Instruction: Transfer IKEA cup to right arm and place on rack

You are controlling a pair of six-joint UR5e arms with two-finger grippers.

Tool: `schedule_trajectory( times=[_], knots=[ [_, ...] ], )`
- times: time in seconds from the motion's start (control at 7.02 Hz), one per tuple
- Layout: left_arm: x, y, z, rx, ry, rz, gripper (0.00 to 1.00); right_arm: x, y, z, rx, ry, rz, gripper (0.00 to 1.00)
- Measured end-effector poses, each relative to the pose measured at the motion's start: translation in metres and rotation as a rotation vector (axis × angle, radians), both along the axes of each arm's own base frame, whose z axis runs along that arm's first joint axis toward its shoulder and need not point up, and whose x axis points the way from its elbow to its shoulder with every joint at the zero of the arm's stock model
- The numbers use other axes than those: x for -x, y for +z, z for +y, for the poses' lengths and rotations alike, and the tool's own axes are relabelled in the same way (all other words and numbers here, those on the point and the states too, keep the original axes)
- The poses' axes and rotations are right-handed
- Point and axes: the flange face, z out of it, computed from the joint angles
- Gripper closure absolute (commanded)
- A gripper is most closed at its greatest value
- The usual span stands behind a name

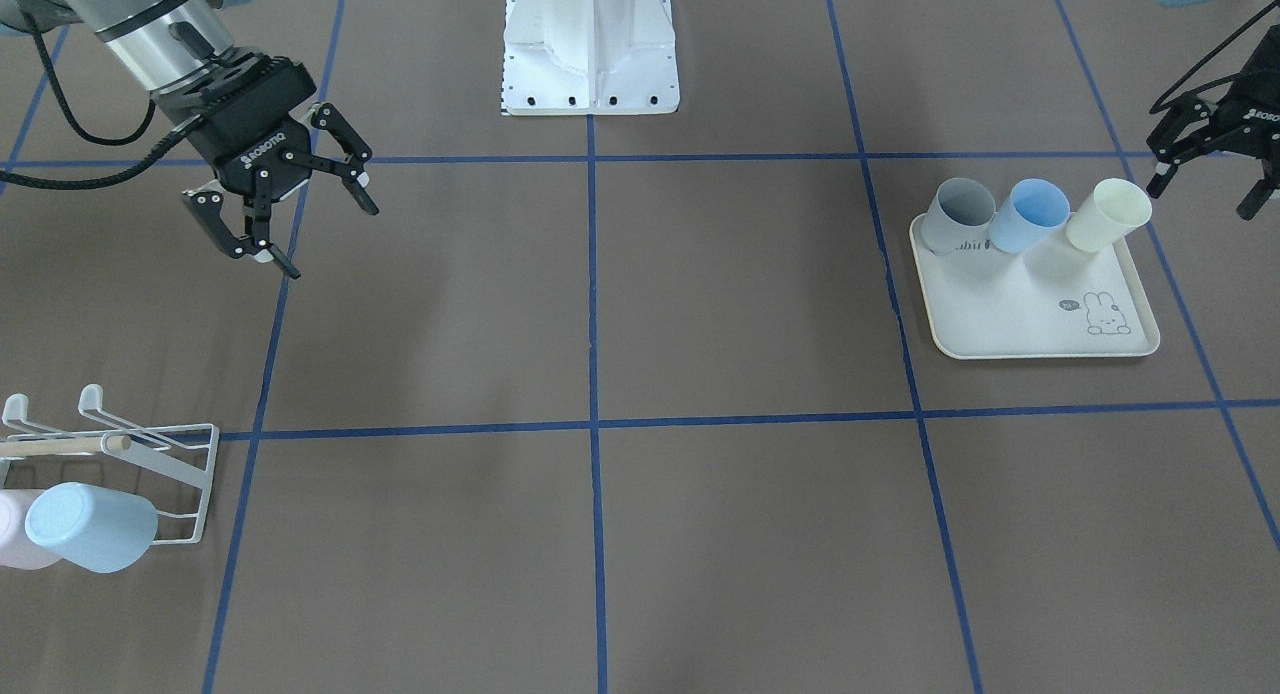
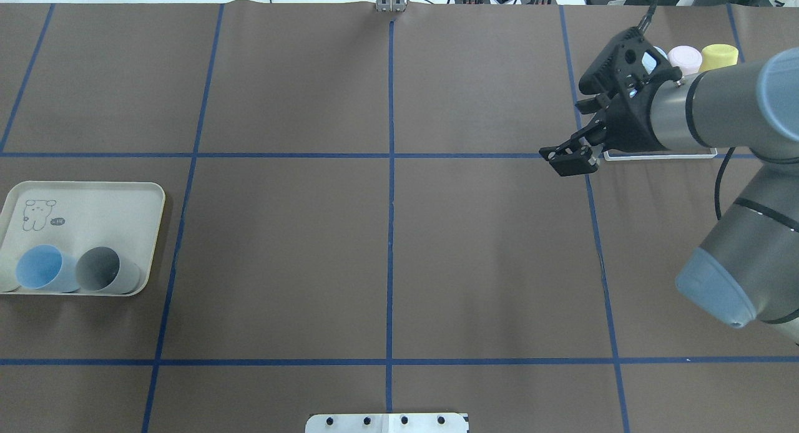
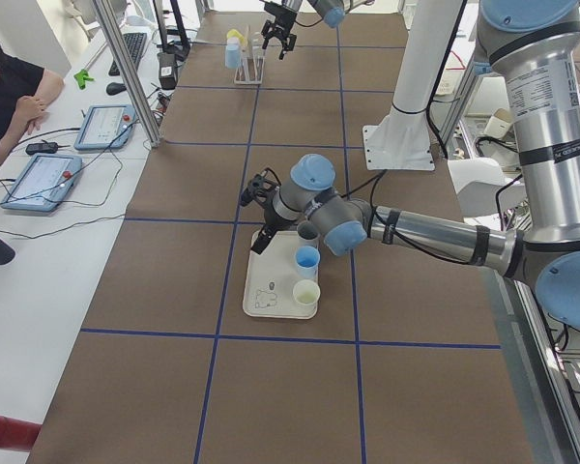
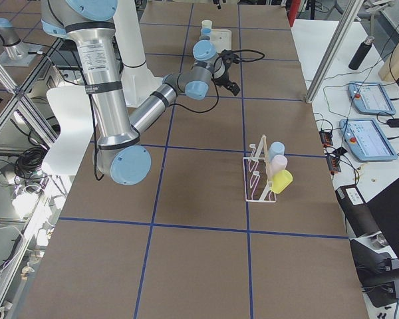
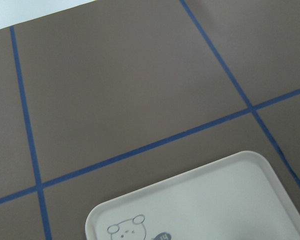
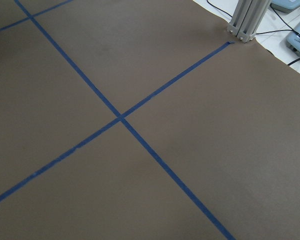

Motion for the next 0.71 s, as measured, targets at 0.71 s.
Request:
schedule_trajectory(
  times=[0.71],
  knots=[
    [-0.006,0.115,0.037,0.038,-0.005,0.026,0.0,0.012,0.001,0.009,0.013,-0.004,-0.001,0.01]
  ],
)
